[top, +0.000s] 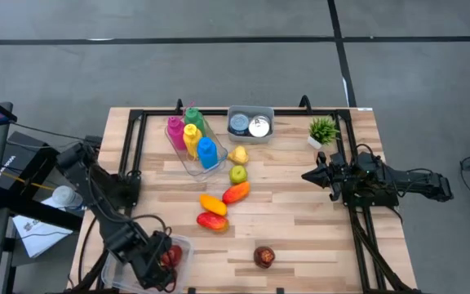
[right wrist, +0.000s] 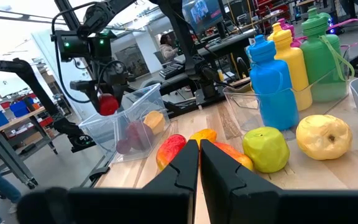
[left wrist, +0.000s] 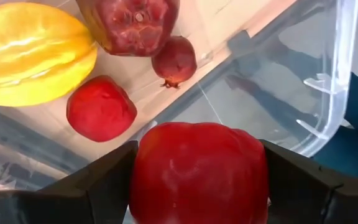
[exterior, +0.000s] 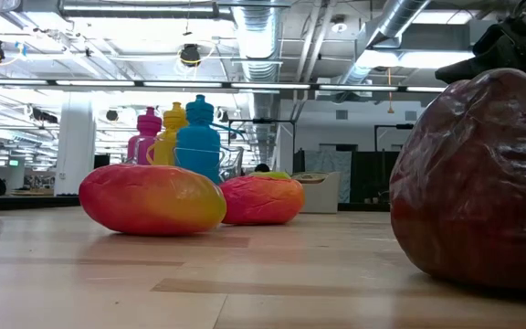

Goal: Pick & Place Food Item
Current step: Put the red tomato into the white bin, then put the red apple into the white bin

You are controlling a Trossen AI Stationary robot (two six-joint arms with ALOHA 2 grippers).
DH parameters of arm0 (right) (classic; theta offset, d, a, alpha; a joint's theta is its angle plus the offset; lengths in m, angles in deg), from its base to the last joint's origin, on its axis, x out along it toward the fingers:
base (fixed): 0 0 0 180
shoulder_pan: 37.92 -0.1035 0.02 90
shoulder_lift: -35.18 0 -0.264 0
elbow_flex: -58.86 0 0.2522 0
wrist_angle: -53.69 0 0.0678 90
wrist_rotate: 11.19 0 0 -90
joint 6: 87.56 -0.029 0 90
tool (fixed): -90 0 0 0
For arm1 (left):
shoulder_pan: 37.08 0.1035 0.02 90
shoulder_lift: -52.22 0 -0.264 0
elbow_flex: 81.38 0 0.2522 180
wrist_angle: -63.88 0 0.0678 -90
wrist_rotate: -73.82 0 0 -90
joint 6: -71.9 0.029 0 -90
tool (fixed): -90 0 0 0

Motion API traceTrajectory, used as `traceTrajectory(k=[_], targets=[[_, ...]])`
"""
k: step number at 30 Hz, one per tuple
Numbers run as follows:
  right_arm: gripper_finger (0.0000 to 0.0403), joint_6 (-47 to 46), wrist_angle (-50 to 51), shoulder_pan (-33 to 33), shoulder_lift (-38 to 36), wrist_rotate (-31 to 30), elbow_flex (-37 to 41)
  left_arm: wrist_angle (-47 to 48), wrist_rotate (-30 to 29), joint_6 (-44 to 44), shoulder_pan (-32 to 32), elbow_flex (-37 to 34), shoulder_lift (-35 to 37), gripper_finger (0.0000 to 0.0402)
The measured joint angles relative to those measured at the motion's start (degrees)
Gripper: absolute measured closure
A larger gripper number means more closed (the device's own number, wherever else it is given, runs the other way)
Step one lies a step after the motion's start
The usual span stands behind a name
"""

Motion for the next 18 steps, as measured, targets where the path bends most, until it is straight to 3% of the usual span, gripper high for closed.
traceTrajectory(k=[18], targets=[[0.0391,0.0,0.0,0.0,0.0,0.0,0.0,0.4,0.4,5.6,0.0,0.0,-0.3,0.0060]])
